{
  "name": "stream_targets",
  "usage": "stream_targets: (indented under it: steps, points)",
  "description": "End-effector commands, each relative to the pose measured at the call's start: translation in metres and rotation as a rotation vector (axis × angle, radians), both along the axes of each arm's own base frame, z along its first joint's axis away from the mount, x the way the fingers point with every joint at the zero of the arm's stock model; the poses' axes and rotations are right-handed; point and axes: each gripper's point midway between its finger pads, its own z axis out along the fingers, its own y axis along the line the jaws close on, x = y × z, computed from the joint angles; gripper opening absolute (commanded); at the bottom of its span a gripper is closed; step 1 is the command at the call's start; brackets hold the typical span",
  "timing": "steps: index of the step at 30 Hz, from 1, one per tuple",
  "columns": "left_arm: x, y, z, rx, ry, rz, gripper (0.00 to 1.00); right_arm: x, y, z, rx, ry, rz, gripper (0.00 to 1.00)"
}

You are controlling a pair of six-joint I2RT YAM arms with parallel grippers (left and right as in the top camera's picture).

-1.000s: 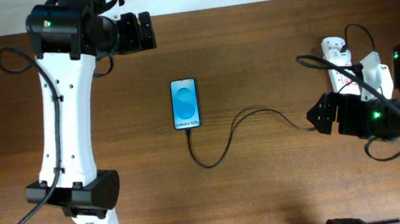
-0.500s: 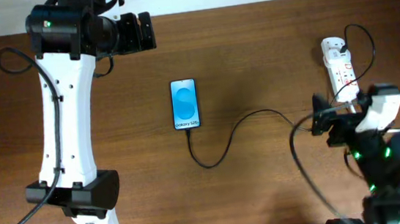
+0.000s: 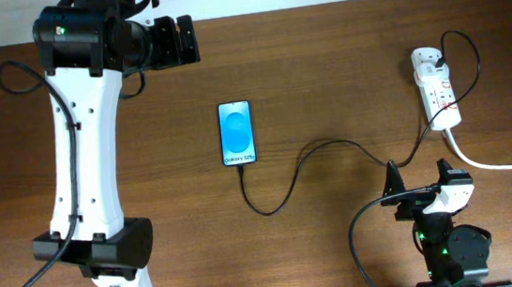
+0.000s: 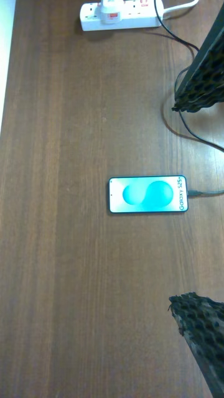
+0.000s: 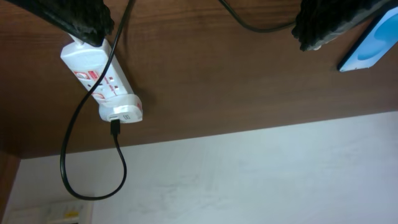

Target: Plug charger to phone and switch on socket

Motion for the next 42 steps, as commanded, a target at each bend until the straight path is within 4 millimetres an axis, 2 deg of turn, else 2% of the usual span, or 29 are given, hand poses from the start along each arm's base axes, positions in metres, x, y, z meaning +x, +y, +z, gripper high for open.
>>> stream_targets:
  steps: [1,12,15,17,19,22,26,29,33,37,42]
  points:
    - [-0.002,0.005,0.007,0.007,-0.019,0.003,0.99,0.0,0.001,-0.002,0.003,0.004,0.004,0.98]
    - [-0.003,0.005,0.003,0.012,-0.004,0.004,0.99,0.0,0.001,-0.003,0.004,0.005,0.004,0.98]
    - [0.0,0.02,0.014,0.048,-0.078,0.051,0.99,0.0,0.001,-0.003,0.004,0.005,0.004,0.98]
    - [0.01,0.026,0.025,0.008,-0.203,0.065,0.99,0.0,0.001,-0.003,0.004,0.005,0.004,0.98]
    - [0.009,0.046,0.022,0.021,-0.342,0.075,0.99,0.0,0.001,-0.003,0.004,0.005,0.004,0.98]
    - [-0.017,0.069,0.009,0.122,-0.483,0.018,0.99,0.0,0.001,-0.002,0.004,0.004,0.004,0.98]
    - [-0.053,0.072,-0.018,0.197,-0.697,-0.034,1.0,0.0,0.001,-0.002,0.004,0.004,0.004,0.98]
    - [-0.095,0.075,-0.056,0.266,-0.81,-0.072,0.99,0.0,0.001,-0.003,0.004,0.005,0.003,0.98]
    - [-0.149,0.095,-0.112,0.295,-0.882,-0.007,0.99,0.0,0.001,-0.003,0.004,0.005,0.004,0.98]
    - [-0.175,0.108,-0.142,0.319,-0.927,0.046,0.99,0.0,0.001,-0.003,0.004,0.005,0.004,0.98]
    - [-0.19,0.11,-0.15,0.337,-0.994,0.065,0.99,0.0,0.002,-0.003,0.004,0.005,0.004,0.98]
